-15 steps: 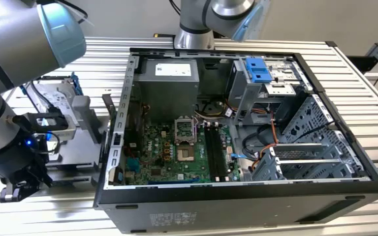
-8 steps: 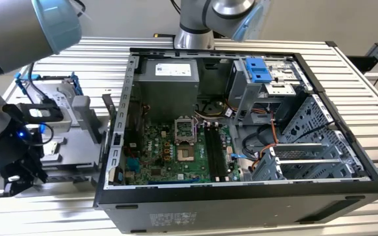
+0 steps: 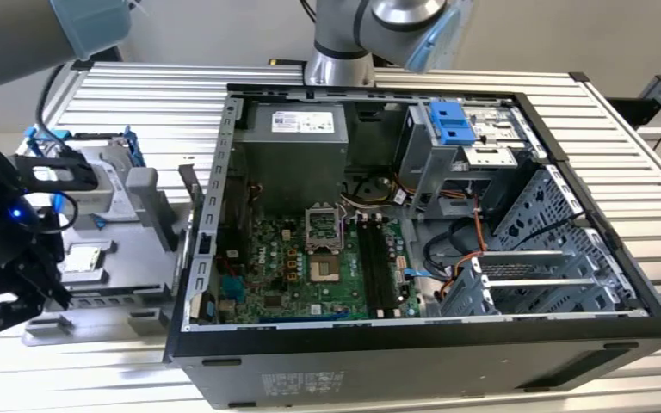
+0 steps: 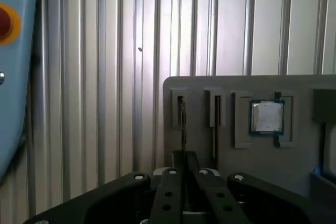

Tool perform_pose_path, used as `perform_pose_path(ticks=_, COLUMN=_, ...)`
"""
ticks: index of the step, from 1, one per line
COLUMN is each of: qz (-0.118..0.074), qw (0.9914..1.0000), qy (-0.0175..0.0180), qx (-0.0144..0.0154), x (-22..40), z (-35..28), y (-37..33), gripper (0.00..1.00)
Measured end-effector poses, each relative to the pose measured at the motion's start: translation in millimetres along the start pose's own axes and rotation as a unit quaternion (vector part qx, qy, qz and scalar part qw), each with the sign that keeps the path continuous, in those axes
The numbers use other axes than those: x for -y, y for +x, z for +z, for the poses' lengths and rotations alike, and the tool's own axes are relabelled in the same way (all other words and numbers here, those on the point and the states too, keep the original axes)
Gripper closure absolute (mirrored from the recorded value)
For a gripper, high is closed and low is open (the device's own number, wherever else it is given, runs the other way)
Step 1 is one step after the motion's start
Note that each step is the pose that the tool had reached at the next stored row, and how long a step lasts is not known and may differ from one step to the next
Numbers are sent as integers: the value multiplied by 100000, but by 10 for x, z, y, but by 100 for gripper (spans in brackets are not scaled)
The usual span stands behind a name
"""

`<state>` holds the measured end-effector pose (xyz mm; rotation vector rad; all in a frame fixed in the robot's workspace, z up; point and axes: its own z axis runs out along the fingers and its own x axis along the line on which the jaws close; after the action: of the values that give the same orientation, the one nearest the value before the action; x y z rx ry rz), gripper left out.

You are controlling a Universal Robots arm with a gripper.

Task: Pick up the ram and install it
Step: 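Pick up the ram and move it above insertion slot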

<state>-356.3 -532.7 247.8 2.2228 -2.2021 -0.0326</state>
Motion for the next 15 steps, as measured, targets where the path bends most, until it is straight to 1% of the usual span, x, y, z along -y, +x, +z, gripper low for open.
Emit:
perform_pose_path(ticks=2, qz=-1, qw=100000, qy=-5, qx=-3, x=-2, z=-78, y=-1, gripper=100)
perform_pose_path(ticks=15, qz=0, qw=100000, qy=-5, qx=-2, x=-16, z=-670, y=-4, gripper=100)
